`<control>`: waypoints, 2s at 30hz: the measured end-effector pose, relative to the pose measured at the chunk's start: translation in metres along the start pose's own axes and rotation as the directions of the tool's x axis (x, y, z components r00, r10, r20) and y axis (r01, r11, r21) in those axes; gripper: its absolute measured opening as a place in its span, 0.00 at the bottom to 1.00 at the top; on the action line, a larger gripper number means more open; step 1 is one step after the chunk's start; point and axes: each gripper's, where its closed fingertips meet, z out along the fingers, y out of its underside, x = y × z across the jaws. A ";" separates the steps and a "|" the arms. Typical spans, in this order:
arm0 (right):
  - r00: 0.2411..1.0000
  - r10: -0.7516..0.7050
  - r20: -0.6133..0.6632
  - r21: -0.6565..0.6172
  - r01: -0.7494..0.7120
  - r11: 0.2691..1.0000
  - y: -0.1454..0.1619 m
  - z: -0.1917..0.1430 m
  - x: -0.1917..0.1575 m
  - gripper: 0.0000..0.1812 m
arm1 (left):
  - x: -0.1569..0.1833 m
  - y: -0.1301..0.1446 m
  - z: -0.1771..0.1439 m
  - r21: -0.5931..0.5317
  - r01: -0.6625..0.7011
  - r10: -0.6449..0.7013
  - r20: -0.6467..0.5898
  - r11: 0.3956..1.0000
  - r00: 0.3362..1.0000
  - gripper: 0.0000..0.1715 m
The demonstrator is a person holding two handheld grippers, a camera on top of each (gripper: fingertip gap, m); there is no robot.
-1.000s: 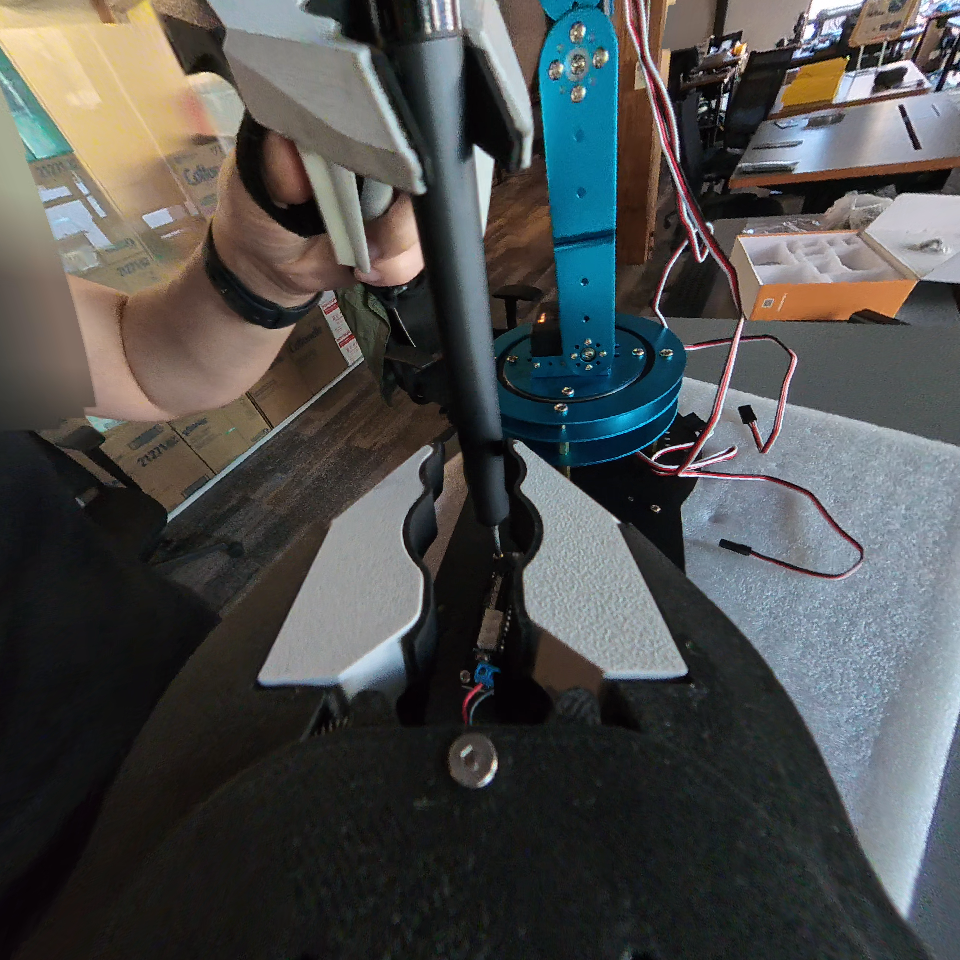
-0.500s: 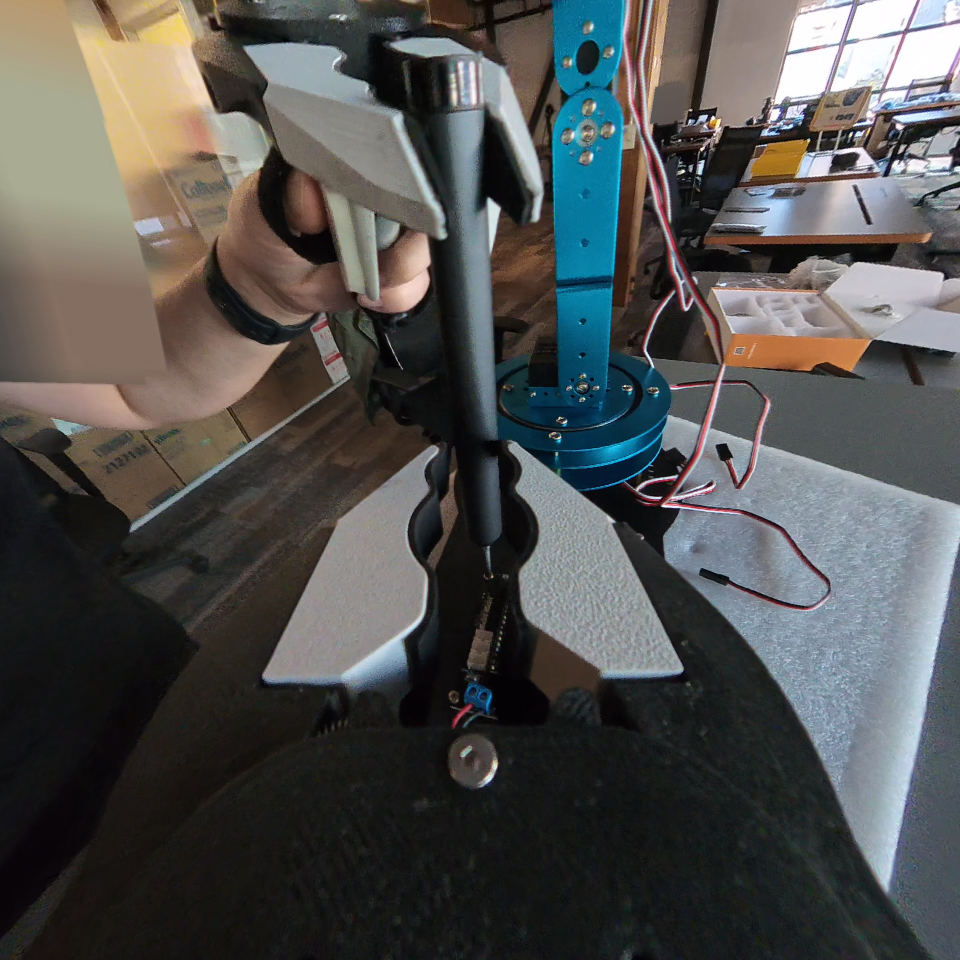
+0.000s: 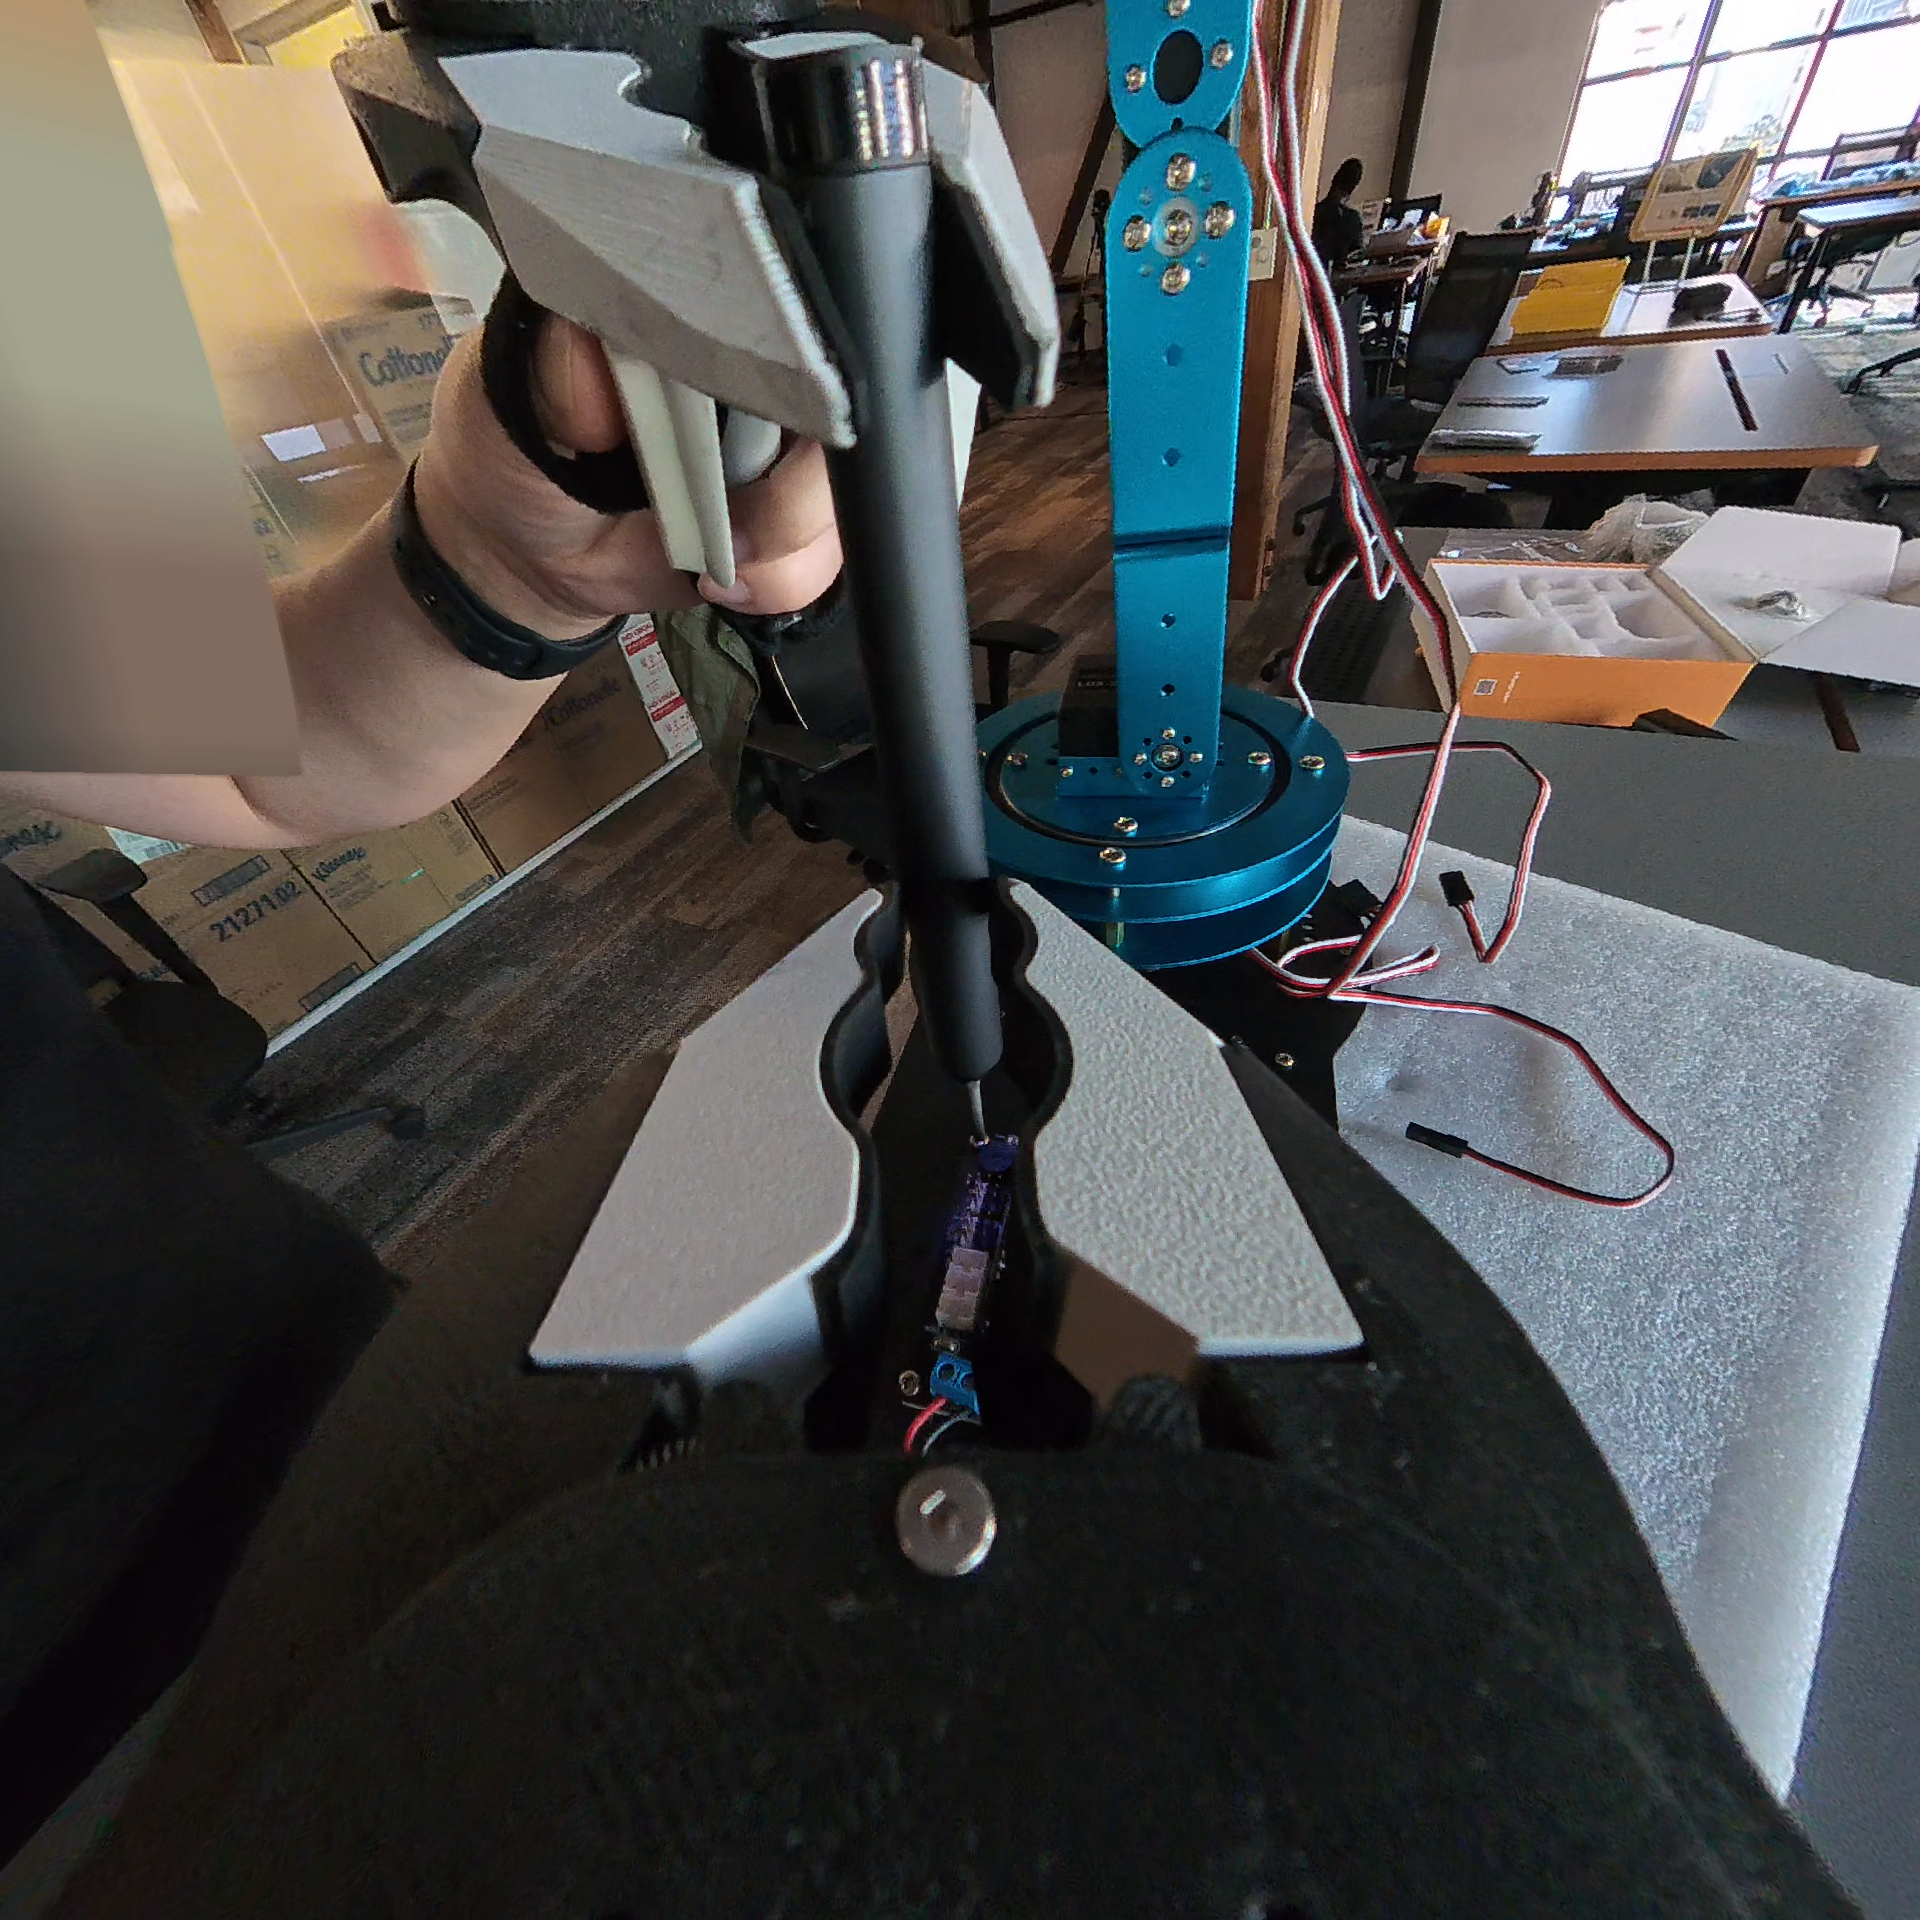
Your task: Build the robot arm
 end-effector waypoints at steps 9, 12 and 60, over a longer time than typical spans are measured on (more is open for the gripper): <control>1.000 0.006 0.006 0.004 -0.006 1.000 0.000 0.001 0.000 0.09 | -0.001 0.001 -0.002 0.005 0.001 -0.001 0.004 1.000 1.000 0.10; 1.000 0.017 0.014 0.012 -0.017 1.000 0.000 0.001 0.000 0.09 | -0.001 0.001 -0.002 0.006 -0.001 0.001 0.003 1.000 1.000 0.10; 1.000 -0.020 -0.013 0.123 0.022 0.992 -0.045 -0.009 -0.010 0.09 | 0.008 -0.054 -0.003 0.050 -0.053 0.054 -0.031 0.997 0.998 0.09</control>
